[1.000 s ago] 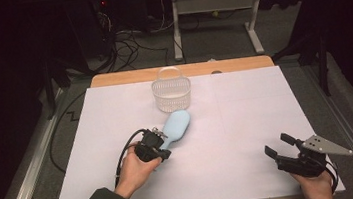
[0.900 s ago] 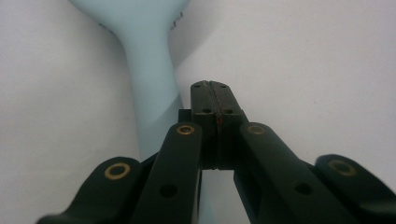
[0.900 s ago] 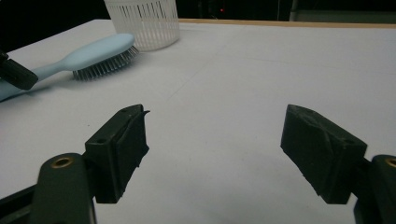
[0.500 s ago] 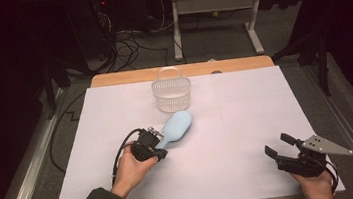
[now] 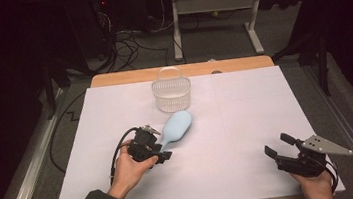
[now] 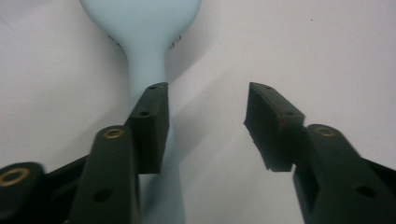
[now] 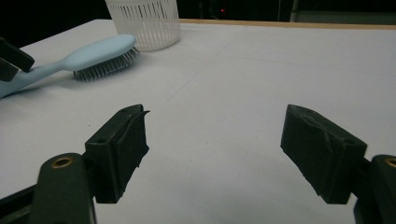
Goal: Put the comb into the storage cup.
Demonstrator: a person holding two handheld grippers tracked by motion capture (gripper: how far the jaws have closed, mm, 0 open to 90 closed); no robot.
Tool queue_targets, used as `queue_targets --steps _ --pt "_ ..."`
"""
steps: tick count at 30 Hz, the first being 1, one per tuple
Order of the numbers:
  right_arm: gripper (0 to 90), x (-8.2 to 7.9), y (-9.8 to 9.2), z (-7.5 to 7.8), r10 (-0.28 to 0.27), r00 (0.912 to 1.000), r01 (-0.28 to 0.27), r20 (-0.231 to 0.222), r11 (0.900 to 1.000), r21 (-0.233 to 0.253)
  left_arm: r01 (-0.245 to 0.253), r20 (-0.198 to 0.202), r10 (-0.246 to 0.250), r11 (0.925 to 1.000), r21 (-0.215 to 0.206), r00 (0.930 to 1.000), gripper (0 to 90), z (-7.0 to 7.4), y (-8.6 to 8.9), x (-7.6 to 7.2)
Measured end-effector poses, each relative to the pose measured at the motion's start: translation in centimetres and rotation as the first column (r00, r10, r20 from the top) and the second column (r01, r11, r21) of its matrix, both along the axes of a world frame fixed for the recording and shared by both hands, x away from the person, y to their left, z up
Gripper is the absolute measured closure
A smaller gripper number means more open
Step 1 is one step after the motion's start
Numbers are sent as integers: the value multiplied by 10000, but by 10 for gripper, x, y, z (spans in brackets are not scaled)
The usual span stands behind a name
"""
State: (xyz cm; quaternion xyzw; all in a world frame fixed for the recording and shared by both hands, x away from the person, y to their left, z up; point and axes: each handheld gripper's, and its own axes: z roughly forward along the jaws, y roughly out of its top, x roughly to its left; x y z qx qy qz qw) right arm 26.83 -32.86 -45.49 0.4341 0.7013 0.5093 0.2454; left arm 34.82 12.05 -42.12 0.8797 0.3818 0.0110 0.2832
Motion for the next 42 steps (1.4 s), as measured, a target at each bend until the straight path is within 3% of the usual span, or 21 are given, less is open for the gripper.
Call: queue_targets --steps 1,3,7,18,25,36,42 --pt "232 0 0 0 0 10000 0 0 10000 0 0 0 0 10000 0 10000 463 0 0 0" --pt "232 0 0 0 -8 10000 8 -3 10000 -15 -123 523 119 9999 71 9986 467 3 0 -3" --pt "232 0 0 0 -11 10000 11 -2 10000 -12 -178 738 177 9998 -3 9971 472 6 2 -3" --pt "232 0 0 0 12 10000 -12 21 10000 -31 -574 885 576 9983 -42 9944 385 7 6 2" --pt "232 0 0 0 1 10000 -1 25 10000 -45 -908 743 911 9958 -79 9931 334 5 10 12" --pt "232 0 0 0 -5 10000 6 44 10000 -68 -934 639 922 9955 153 9937 284 8 4 25" --pt "233 0 0 0 2 10000 -2 23 10000 -63 -756 457 729 9952 622 9963 267 6 -5 32"
